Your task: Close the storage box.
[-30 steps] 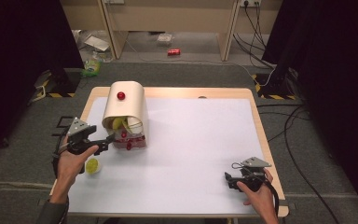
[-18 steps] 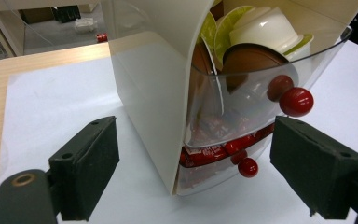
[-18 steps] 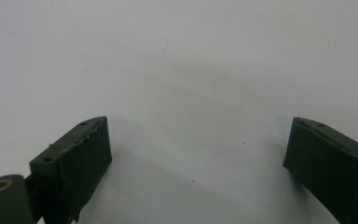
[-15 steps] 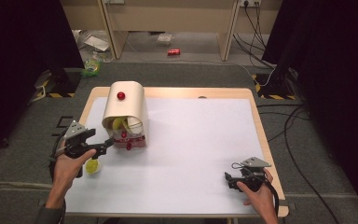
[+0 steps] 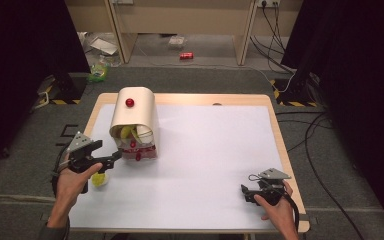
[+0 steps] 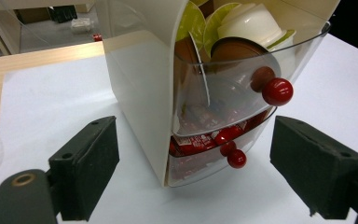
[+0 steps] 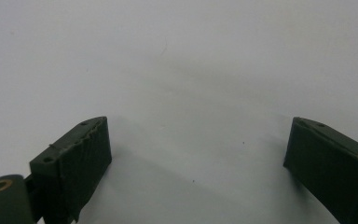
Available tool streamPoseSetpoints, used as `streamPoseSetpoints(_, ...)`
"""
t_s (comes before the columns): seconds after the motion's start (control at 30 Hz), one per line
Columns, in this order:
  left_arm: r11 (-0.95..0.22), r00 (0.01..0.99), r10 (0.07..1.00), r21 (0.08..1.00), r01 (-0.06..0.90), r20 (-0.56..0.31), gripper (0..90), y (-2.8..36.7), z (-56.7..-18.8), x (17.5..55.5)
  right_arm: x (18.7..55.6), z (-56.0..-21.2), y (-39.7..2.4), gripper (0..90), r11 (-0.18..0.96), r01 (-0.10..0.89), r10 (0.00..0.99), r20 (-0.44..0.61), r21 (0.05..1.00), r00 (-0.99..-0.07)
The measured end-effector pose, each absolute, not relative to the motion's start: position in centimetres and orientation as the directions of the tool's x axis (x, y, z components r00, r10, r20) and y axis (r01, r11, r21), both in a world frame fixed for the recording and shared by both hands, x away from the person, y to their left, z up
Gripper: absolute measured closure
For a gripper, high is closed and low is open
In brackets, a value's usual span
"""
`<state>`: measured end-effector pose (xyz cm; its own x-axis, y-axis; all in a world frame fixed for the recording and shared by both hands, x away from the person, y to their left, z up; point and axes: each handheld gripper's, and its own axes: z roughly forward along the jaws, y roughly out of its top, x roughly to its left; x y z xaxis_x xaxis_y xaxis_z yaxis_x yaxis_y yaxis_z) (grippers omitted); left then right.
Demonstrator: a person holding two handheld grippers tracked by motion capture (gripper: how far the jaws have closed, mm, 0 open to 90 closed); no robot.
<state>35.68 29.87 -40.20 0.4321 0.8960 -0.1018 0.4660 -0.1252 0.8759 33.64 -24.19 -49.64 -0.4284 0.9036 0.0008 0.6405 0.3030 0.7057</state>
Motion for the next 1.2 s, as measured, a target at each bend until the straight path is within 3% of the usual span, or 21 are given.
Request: streamPoseSetpoints(1.2, -0.159, 0.513, 0.852, 0.879, 0.450, -0.109, 15.1, 28.1, -41.6, 31.5, 33.6, -49.6, -24.2, 7.2, 0.301, 0.643, 0.904, 0.003, 0.704, -0.427)
